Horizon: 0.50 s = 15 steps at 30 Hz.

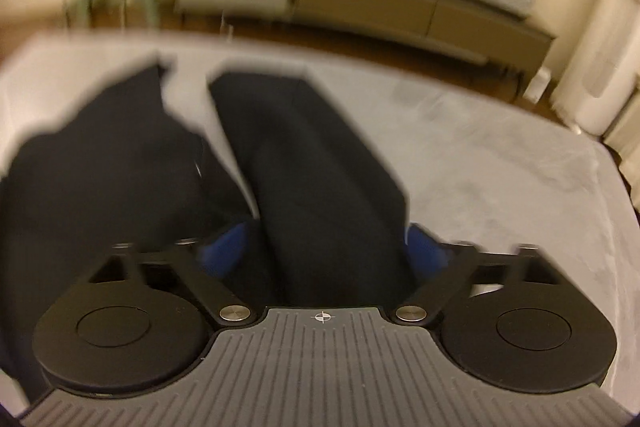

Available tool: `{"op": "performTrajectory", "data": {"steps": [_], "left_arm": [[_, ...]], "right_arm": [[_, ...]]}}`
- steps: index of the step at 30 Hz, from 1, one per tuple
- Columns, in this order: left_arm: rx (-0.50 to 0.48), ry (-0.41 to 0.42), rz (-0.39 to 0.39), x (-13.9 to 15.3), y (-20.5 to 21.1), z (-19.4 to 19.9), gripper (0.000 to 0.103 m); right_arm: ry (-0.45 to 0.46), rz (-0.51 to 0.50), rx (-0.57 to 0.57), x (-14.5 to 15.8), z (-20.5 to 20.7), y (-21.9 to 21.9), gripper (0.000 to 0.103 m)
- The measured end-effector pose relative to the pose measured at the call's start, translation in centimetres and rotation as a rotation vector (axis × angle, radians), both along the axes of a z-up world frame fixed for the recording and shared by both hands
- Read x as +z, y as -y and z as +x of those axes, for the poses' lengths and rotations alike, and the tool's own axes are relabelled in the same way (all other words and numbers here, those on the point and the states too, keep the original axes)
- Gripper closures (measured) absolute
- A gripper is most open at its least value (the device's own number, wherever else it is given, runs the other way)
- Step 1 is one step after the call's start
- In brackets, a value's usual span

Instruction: Fold clothes

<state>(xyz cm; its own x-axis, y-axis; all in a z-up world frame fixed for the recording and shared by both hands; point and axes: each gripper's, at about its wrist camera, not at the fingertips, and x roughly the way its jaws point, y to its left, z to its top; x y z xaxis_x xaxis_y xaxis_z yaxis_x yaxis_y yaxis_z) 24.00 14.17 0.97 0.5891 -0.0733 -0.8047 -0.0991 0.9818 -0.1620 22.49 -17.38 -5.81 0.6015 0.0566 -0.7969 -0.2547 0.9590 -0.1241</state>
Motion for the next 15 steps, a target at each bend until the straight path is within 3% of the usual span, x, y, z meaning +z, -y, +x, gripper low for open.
{"op": "performTrajectory", "data": {"steps": [1,2,3,5,8,12,14,15], "left_arm": [[0.002,-0.033,0.016,-1.1,0.4,0.9,0.045],[0.005,-0.066,0.028,-2.0,0.9,1.7,0.096],[0.015,-0.087,0.022,-2.4,1.0,2.5,0.102],[0.058,-0.034,-0.03,-0.7,-0.1,3.8,0.102],[0.078,0.169,-0.128,6.5,-2.0,2.7,0.103],[0.07,0.436,-0.201,14.8,-4.6,-5.1,0.103],[0.07,0.505,-0.201,15.5,-6.0,-11.2,0.103],[0.062,0.452,-0.199,13.9,-5.7,-12.8,0.102]], "right_arm": [[-0.037,-0.019,0.001,-0.9,0.8,-0.1,0.088],[-0.055,-0.018,-0.008,-1.4,1.3,0.3,0.097],[-0.041,-0.015,-0.026,-1.1,1.5,1.0,0.099],[0.04,-0.009,-0.08,0.5,1.4,3.0,0.101],[0.223,0.075,-0.19,5.4,-0.2,7.2,0.102],[0.461,0.251,-0.31,12.2,-7.0,13.8,0.102],[0.536,0.316,-0.376,13.3,-11.3,17.0,0.102],[0.55,0.335,-0.418,13.0,-13.5,18.9,0.102]]}}
